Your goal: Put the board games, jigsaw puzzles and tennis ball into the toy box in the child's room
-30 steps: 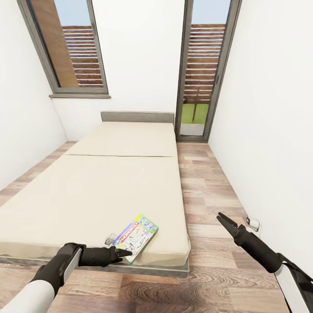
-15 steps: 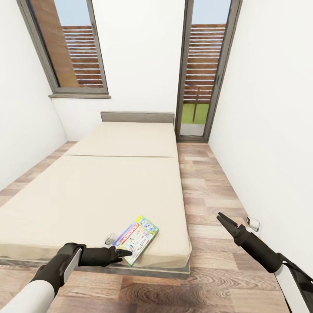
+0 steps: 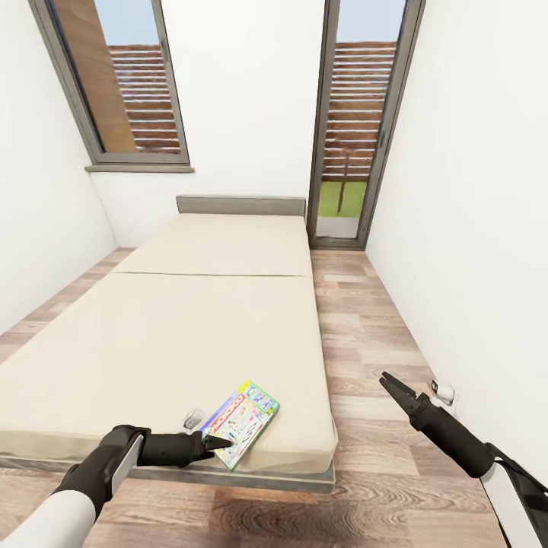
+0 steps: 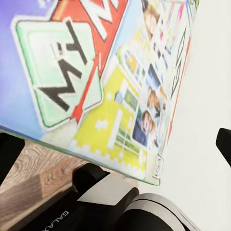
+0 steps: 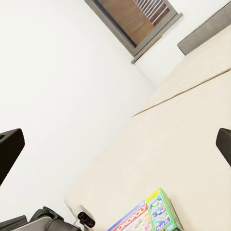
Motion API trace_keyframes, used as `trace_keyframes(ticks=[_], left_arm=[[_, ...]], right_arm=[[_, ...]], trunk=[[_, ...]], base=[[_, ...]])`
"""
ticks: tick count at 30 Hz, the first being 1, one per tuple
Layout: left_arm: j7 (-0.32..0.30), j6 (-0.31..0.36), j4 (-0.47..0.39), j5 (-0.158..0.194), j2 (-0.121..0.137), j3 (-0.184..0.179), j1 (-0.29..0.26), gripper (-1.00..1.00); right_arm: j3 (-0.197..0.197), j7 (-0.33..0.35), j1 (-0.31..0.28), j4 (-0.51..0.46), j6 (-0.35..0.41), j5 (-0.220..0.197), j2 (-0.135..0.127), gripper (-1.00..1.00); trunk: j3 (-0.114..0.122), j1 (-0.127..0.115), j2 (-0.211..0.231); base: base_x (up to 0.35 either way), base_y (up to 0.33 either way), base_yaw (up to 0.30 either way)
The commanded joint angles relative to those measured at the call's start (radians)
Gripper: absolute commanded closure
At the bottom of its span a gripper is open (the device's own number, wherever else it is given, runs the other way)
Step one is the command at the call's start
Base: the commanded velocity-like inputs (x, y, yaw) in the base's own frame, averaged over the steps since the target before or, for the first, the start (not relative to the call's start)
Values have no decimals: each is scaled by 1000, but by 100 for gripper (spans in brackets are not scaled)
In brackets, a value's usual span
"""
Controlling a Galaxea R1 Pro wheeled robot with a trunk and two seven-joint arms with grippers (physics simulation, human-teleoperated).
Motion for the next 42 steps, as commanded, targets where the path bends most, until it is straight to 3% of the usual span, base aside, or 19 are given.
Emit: trace_keyframes(ticks=[1,42], left_arm=[[0,7,0,5,0,-1,0,-100],[0,6,0,5,0,-1,0,-100]], right_arm=[[0,1,0,0,9,-7,0,-100],[-1,1,0,0,10,-7,0,-100]], trunk=[[-1,0,0],[-1,0,0]], base=[[4,2,0],[0,0,0]])
